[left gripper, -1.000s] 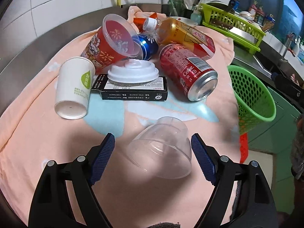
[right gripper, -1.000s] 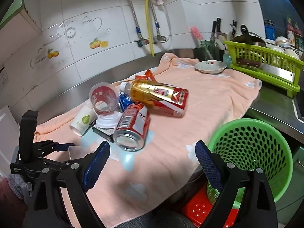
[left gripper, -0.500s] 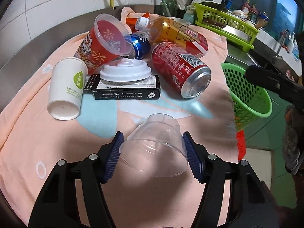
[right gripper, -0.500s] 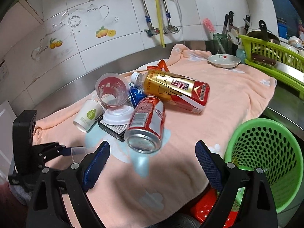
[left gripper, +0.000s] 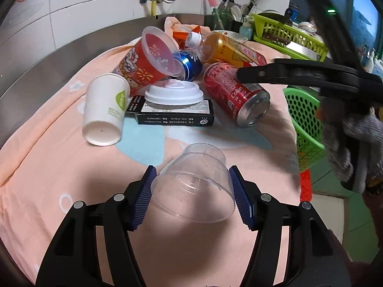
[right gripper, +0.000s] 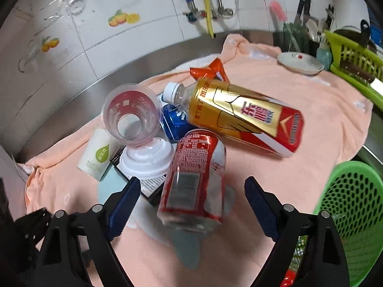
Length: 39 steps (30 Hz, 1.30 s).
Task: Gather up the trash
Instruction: 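Grasp the red Coca-Cola can with the right tool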
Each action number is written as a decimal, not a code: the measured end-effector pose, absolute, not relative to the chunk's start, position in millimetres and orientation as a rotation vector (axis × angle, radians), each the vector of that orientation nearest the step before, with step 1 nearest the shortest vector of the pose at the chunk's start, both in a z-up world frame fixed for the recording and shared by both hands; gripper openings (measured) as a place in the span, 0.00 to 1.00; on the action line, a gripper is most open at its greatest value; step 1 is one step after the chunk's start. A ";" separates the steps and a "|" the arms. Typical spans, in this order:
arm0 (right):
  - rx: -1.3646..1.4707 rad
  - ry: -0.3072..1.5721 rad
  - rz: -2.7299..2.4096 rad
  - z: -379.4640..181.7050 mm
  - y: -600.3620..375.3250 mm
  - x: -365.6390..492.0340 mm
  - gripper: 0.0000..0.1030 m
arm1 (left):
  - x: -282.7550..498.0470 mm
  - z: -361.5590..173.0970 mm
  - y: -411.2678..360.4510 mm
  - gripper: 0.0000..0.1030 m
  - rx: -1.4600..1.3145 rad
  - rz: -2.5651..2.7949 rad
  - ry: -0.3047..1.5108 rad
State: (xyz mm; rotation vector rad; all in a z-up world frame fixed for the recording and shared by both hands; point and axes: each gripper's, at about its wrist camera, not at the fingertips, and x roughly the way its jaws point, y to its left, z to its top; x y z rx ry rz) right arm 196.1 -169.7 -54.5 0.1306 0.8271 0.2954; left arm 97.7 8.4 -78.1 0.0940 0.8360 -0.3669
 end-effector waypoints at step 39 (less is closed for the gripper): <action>0.236 0.950 0.371 -89.2 -170.0 188.2 0.63 | 101.4 -64.7 15.1 0.60 0.060 -0.345 0.819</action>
